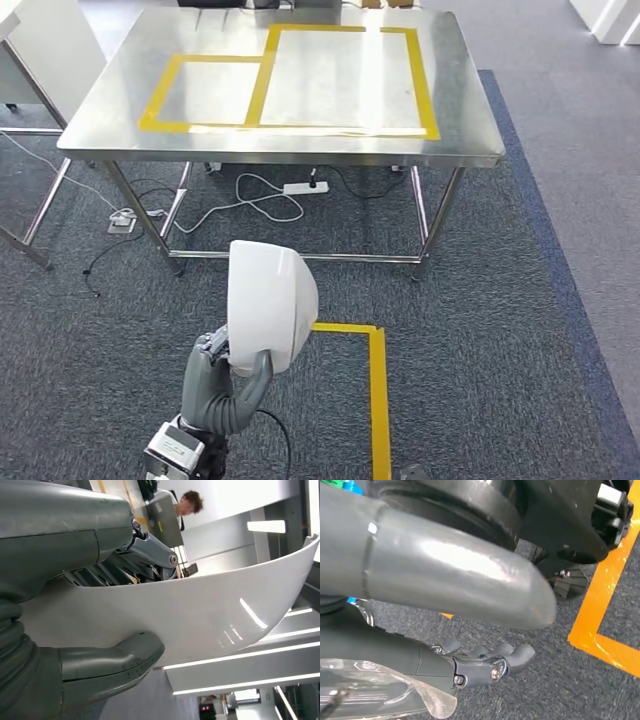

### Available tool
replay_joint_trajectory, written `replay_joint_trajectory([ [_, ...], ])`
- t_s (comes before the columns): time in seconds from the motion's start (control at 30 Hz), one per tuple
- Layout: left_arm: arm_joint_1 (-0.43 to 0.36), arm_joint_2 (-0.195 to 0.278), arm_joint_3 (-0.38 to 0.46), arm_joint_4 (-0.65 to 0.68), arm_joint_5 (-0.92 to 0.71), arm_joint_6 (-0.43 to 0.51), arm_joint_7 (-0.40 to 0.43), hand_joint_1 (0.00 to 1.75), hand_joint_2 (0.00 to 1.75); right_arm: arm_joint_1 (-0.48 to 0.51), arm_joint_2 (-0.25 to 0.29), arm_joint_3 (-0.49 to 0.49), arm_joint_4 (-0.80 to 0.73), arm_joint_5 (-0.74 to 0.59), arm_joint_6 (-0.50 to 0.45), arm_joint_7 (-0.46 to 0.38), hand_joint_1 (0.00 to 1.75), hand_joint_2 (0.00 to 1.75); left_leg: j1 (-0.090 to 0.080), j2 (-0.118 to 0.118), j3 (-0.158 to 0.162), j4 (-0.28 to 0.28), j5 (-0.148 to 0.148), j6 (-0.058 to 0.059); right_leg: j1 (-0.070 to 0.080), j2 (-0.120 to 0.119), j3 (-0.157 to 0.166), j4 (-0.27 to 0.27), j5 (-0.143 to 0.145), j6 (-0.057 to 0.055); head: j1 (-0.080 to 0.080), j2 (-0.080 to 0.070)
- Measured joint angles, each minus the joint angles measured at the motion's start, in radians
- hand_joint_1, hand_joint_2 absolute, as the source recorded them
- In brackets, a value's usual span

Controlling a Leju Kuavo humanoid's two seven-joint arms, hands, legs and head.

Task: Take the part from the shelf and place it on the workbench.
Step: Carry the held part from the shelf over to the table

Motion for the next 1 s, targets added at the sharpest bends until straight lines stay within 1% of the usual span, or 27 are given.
replay_joint_trajectory([
  [0.03,0.002,0.0,0.0,0.0,0.0,0.001,0.0,1.75,1.75,-0.001,0.0,0.0,0.0,0.002,0.0,0.0,0.0,0.0,0.002,-0.001,0.004,-0.005,0.0,0.002,0.0,-0.001,0.001,-0.001,-0.003,0.004,0.001,0.0],
  [0.07,0.002,0.0,0.001,0.0,0.0,0.001,-0.001,1.75,1.75,-0.003,0.0,0.0,0.0,0.003,0.0,-0.001,0.0,0.0,0.005,-0.002,0.01,-0.012,-0.001,0.006,0.0,-0.001,-0.003,0.009,-0.011,0.009,0.002,0.0],
  [0.1,0.002,-0.001,0.001,-0.001,0.0,0.001,-0.001,1.75,1.75,-0.005,0.0,0.0,0.0,0.004,0.0,-0.001,0.0,0.0,0.008,-0.002,0.018,-0.019,-0.002,0.01,0.0,0.001,-0.021,0.041,-0.026,0.013,0.004,0.0],
  [0.13,0.002,-0.001,0.001,-0.001,0.0,0.001,-0.002,1.75,1.75,-0.006,0.0,0.0,0.0,0.006,0.0,-0.001,0.0,0.0,0.01,-0.001,0.023,-0.022,-0.005,0.015,0.0,0.003,-0.054,0.096,-0.048,0.015,0.006,0.0],
  [0.17,0.002,-0.001,0.001,-0.001,0.0,0.001,-0.002,1.75,1.75,-0.007,0.0,0.0,0.0,0.007,0.0,-0.002,0.0,0.0,0.01,0.0,0.026,-0.023,-0.008,0.019,0.0,0.005,-0.098,0.167,-0.07,0.018,0.008,0.0],
  [0.2,0.003,-0.001,0.001,-0.001,0.0,0.001,-0.002,1.75,1.75,-0.006,0.0,0.0,0.0,0.008,0.001,-0.001,0.0,0.0,0.01,-0.001,0.029,-0.023,-0.013,0.022,0.0,0.005,-0.144,0.234,-0.086,0.02,0.008,0.0],
  [0.23,0.004,-0.001,0.001,-0.001,0.0,0.001,-0.002,1.75,1.75,-0.004,0.0,0.0,0.0,0.008,0.001,-0.001,0.0,0.0,0.01,-0.002,0.034,-0.023,-0.017,0.023,-0.001,0.005,-0.178,0.275,-0.084,0.022,0.008,0.0],
  [0.27,0.004,-0.001,0.001,-0.001,0.0,0.001,-0.002,1.75,1.75,-0.003,0.0,0.001,0.0,0.009,0.001,-0.001,0.0,0.0,0.01,-0.004,0.04,-0.023,-0.023,0.023,-0.002,0.005,-0.195,0.28,-0.062,0.024,0.008,0.0],
  [0.3,0.005,-0.001,0.001,-0.001,0.0,0.001,-0.002,1.75,1.75,-0.001,0.0,0.001,0.0,0.009,0.001,-0.001,0.0,0.0,0.01,-0.007,0.049,-0.023,-0.029,0.021,-0.003,0.005,-0.191,0.244,-0.021,0.025,0.009,0.0],
  [0.33,0.005,-0.001,0.001,-0.001,0.0,0.001,-0.002,1.75,1.75,0.0,0.0,0.001,0.0,0.009,0.001,0.0,0.0,0.0,0.011,-0.008,0.06,-0.023,-0.037,0.018,-0.005,0.005,-0.173,0.181,0.029,0.026,0.009,0.0],
  [0.37,0.005,-0.001,0.001,-0.001,0.0,0.001,-0.002,1.75,1.75,0.0,0.0,0.0,0.0,0.009,0.001,0.0,0.0,0.0,0.01,-0.009,0.068,-0.022,-0.045,0.013,-0.005,0.006,-0.149,0.121,0.065,0.026,0.009,0.0],
  [0.4,0.005,-0.001,0.001,-0.001,0.0,0.001,-0.002,1.75,1.75,-0.001,0.0,0.0,0.0,0.009,0.001,0.0,0.0,0.0,0.008,-0.009,0.074,-0.02,-0.053,0.007,-0.005,0.007,-0.125,0.066,0.083,0.023,0.009,0.0],
  [0.43,0.004,-0.001,0.001,-0.001,0.0,0.001,-0.002,1.75,1.75,-0.002,0.0,0.0,0.0,0.009,0.001,0.0,0.0,0.0,0.007,-0.009,0.076,-0.02,-0.057,0.001,-0.004,0.008,-0.109,0.036,0.086,0.018,0.009,0.0],
  [0.47,0.004,-0.001,0.001,-0.001,0.0,0.001,-0.003,1.75,1.75,-0.003,0.0,0.0,0.0,0.01,0.001,0.0,0.0,0.0,0.005,-0.01,0.076,-0.02,-0.06,-0.004,-0.002,0.009,-0.101,0.028,0.076,0.012,0.007,0.0],
  [0.53,0.003,-0.001,0.001,-0.002,-0.001,0.002,-0.003,1.75,1.75,-0.002,0.0,0.0,0.0,0.01,0.0,0.001,0.0,0.0,0.006,-0.009,0.079,-0.021,-0.065,-0.012,-0.003,0.01,-0.093,0.02,0.069,-0.001,0.005,0.0],
  [0.57,0.002,-0.001,0.001,-0.002,-0.001,0.002,-0.004,1.75,1.75,-0.001,0.0,0.0,0.0,0.01,0.0,0.001,0.0,0.0,0.007,-0.007,0.077,-0.011,-0.073,-0.017,-0.004,0.009,-0.088,0.018,0.066,-0.008,0.002,0.0],
  [0.6,0.001,-0.001,0.001,-0.002,-0.001,0.002,-0.004,1.75,1.75,0.0,0.0,0.0,0.0,0.01,0.0,0.0,0.0,0.0,0.008,-0.006,0.066,0.02,-0.088,-0.022,-0.006,0.008,-0.082,0.015,0.063,-0.014,0.0,0.0],
  [0.63,0.001,-0.001,0.001,-0.002,-0.001,0.002,-0.004,1.75,1.75,0.0,0.0,0.0,0.0,0.01,-0.001,-0.001,0.0,0.0,0.009,-0.004,0.042,0.07,-0.109,-0.028,-0.007,0.007,-0.075,0.013,0.059,-0.02,-0.003,0.0],
  [0.7,0.002,0.0,0.001,-0.002,-0.001,0.002,-0.005,1.75,1.75,-0.001,0.0,0.0,0.0,0.009,0.0,-0.002,0.0,0.0,0.011,-0.003,-0.034,0.207,-0.152,-0.034,-0.007,0.006,-0.063,0.013,0.048,-0.026,-0.005,0.0],
  [0.73,0.003,0.001,0.001,-0.002,-0.001,0.002,-0.005,1.75,1.75,0.0,0.0,0.0,0.0,0.009,0.0,-0.002,0.0,0.0,0.012,-0.003,-0.066,0.255,-0.157,-0.034,-0.007,0.006,-0.055,0.013,0.041,-0.026,-0.005,0.0],
  [0.77,0.004,0.001,0.001,-0.002,-0.001,0.002,-0.005,1.75,1.75,0.001,0.0,0.0,0.0,0.009,0.0,-0.002,0.0,0.0,0.011,-0.003,-0.085,0.27,-0.142,-0.033,-0.006,0.006,-0.046,0.013,0.034,-0.026,-0.005,0.0],
  [0.8,0.004,0.002,0.001,-0.002,-0.001,0.002,-0.005,1.75,1.75,0.002,0.0,0.0,0.0,0.009,0.0,-0.002,0.0,0.0,0.011,-0.003,-0.085,0.246,-0.108,-0.029,-0.006,0.007,-0.034,0.013,0.026,-0.025,-0.005,0.0],
  [0.83,0.004,0.002,0.001,-0.002,-0.001,0.002,-0.005,1.75,1.75,0.002,0.0,0.0,0.0,0.008,0.0,-0.003,0.0,0.0,0.01,-0.003,-0.07,0.19,-0.06,-0.023,-0.006,0.008,-0.022,0.013,0.018,-0.024,-0.006,0.0],
  [0.87,0.004,0.002,0.001,-0.002,-0.001,0.002,-0.005,1.75,1.75,0.003,0.0,0.0,0.0,0.008,0.0,-0.003,0.0,0.0,0.007,-0.002,-0.049,0.131,-0.02,-0.015,-0.006,0.009,-0.015,0.012,0.01,-0.021,-0.005,0.0],
  [0.9,0.003,0.002,0.001,-0.002,-0.001,0.002,-0.005,1.75,1.75,0.002,0.0,0.0,0.0,0.008,0.0,-0.003,0.0,0.0,0.004,0.0,-0.029,0.078,0.005,-0.007,-0.005,0.009,-0.009,0.011,0.002,-0.016,-0.005,0.0],
  [0.93,0.003,0.002,0.001,-0.003,-0.002,0.002,-0.005,1.75,1.75,0.001,0.001,0.0,0.0,0.008,0.0,-0.003,0.0,0.0,0.0,0.001,-0.013,0.039,0.009,0.0,-0.005,0.008,-0.007,0.01,-0.004,-0.011,-0.005,0.0],
  [1.0,0.003,0.002,0.001,-0.003,-0.003,0.002,-0.005,1.75,1.75,-0.001,0.001,0.0,0.0,0.008,0.0,-0.003,0.0,0.0,-0.005,0.002,0.001,0.005,-0.01,0.009,-0.004,0.004,0.001,0.009,-0.003,0.003,-0.007,0.0],
])
